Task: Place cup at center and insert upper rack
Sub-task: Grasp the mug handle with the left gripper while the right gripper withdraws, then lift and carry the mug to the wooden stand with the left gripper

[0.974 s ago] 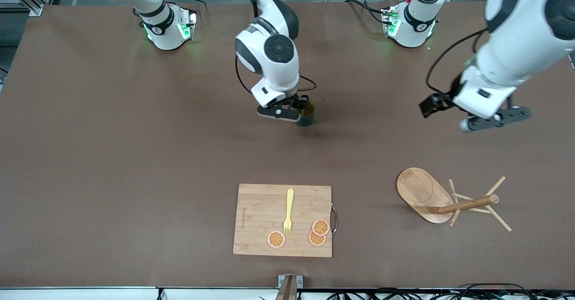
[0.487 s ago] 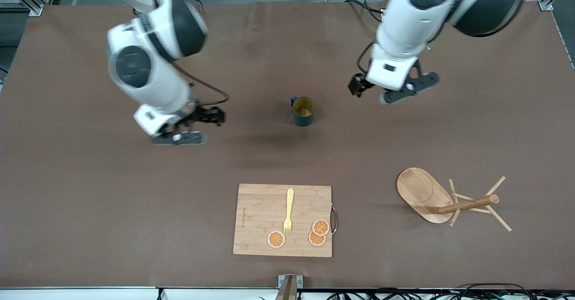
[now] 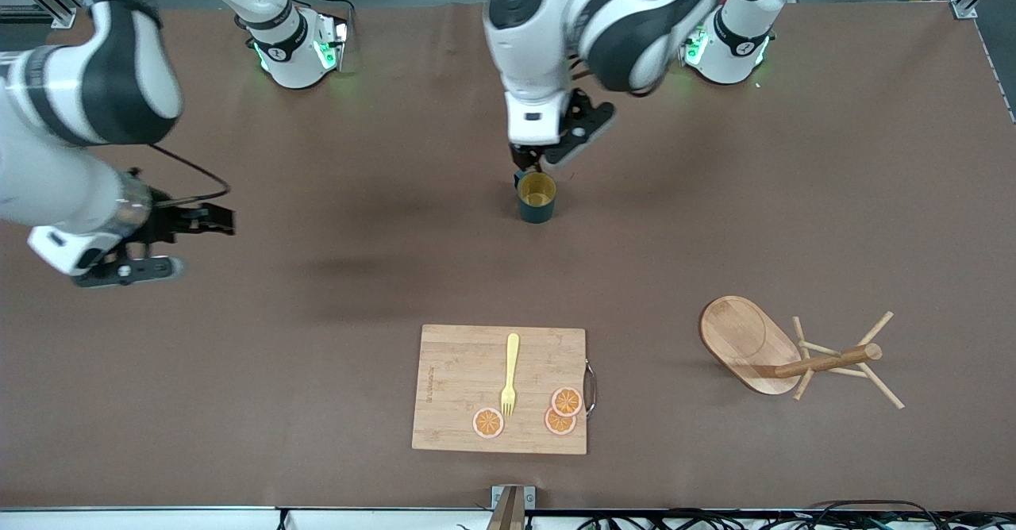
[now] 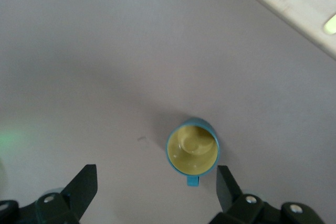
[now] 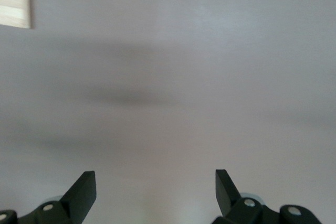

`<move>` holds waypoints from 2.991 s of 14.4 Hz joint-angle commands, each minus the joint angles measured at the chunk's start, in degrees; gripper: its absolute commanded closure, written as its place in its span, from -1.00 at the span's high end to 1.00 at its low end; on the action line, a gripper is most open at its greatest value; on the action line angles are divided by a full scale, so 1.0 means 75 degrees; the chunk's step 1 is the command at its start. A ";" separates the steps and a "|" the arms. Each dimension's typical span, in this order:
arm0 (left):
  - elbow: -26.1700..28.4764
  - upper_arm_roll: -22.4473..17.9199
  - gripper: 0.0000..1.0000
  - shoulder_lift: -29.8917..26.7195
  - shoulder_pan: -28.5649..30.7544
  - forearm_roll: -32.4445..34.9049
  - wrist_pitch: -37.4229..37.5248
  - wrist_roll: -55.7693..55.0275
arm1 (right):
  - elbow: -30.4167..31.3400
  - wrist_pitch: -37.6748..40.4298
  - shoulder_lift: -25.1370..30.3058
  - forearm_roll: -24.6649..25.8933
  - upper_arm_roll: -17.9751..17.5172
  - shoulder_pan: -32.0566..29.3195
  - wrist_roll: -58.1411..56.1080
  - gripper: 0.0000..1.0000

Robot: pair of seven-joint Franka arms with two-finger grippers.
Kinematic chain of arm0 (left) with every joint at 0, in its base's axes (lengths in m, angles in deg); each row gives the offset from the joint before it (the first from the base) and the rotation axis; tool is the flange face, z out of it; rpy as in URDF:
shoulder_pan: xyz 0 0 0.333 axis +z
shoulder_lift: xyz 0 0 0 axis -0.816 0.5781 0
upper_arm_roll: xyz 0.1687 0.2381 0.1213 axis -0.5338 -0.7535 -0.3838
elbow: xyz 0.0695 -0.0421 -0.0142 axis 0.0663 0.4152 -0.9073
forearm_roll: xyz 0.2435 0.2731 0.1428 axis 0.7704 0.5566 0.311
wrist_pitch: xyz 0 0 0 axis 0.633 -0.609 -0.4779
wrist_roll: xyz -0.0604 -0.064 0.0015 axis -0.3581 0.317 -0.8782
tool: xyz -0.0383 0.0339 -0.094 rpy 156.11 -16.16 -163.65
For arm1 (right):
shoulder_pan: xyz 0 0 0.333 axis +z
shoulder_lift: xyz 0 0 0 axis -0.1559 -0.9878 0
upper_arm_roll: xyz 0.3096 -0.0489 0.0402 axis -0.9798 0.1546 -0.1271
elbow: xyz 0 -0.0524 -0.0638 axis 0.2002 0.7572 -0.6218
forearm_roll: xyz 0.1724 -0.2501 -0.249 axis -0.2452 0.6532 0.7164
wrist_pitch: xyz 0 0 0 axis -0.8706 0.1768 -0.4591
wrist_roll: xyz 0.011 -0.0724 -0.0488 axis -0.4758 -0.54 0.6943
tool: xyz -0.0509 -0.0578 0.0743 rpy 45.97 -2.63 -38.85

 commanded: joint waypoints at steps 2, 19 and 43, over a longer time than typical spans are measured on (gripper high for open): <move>-0.0719 -0.0078 1.00 0.1542 -0.1202 0.1224 0.0020 -0.2219 | -0.0067 0.0346 0.0219 0.0073 -0.0185 -0.1036 -0.0451 1.00; -0.1869 -0.3899 0.44 0.4018 -0.5553 0.2610 0.0325 -0.4767 | -0.1534 0.1471 -0.0063 0.0132 -0.0279 -0.1002 0.0687 1.00; -0.1892 -0.4227 -1.00 0.1186 -0.3636 0.1101 0.0806 -0.1689 | -0.0749 0.2316 0.1940 0.0108 -0.0256 -0.1026 0.0253 1.00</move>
